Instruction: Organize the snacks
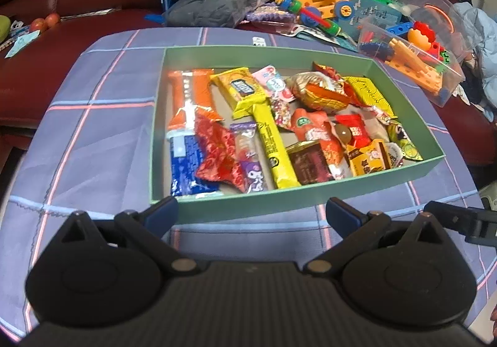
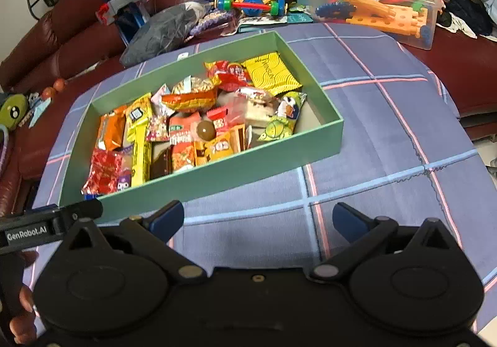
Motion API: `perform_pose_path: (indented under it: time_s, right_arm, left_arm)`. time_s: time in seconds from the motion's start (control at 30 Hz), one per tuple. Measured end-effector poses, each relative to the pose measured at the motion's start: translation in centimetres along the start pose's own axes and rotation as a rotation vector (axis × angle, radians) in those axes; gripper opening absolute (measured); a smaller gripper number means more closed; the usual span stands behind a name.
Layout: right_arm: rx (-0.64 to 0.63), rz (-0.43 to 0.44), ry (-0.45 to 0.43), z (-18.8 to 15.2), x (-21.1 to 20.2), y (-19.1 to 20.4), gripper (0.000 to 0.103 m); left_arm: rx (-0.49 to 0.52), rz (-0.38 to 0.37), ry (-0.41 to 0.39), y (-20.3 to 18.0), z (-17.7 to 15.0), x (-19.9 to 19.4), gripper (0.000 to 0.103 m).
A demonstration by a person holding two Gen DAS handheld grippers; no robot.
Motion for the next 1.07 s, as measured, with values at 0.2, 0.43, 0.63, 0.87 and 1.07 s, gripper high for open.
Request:
perform_pose_path:
  time_s: [0.2,0.43,0.63,0.87,1.07]
  right_arm:
    - [-0.013,-0.002,0.01,-0.2,0.2,0.3,0.103]
    - [-0.007,-0.006,0.027,-0.3,0.6,0.0,0.103]
    - [-0.011,-0.006,0.037,-0.2,1.0,0.1,0.103]
    - [-0.012,-0.008,0.05,-0.4,1.3,0.2,0.103]
    - [-0.016,-0.01,0.055,-0.3,1.5,0.2,0.103]
  left_arm:
    - [-0.006,0.018,0.011,0.3,-0.3,0.3,0.103]
    - [-0.017,0.029,0.02,0.6,-0.4,0.5,0.103]
    - [-0.024,0.03,0.024,0.8,-0.5,0.7,0.103]
    - [-0.028,0.012,0.022,0.8,-0.6,0.7,0.103]
    - [-0.026,0.021,0.032,0.8,-0.6,0.8,0.103]
Point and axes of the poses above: each gripper's, at about its wrist camera, not at the fingertips, and x roughly the way its jaws point, y to its left, z to its top, the point moved 9 cm from there along x, roughly the way its jaws point, and after that the axes turned 13 degrees about -z, right-handed, at the moved point
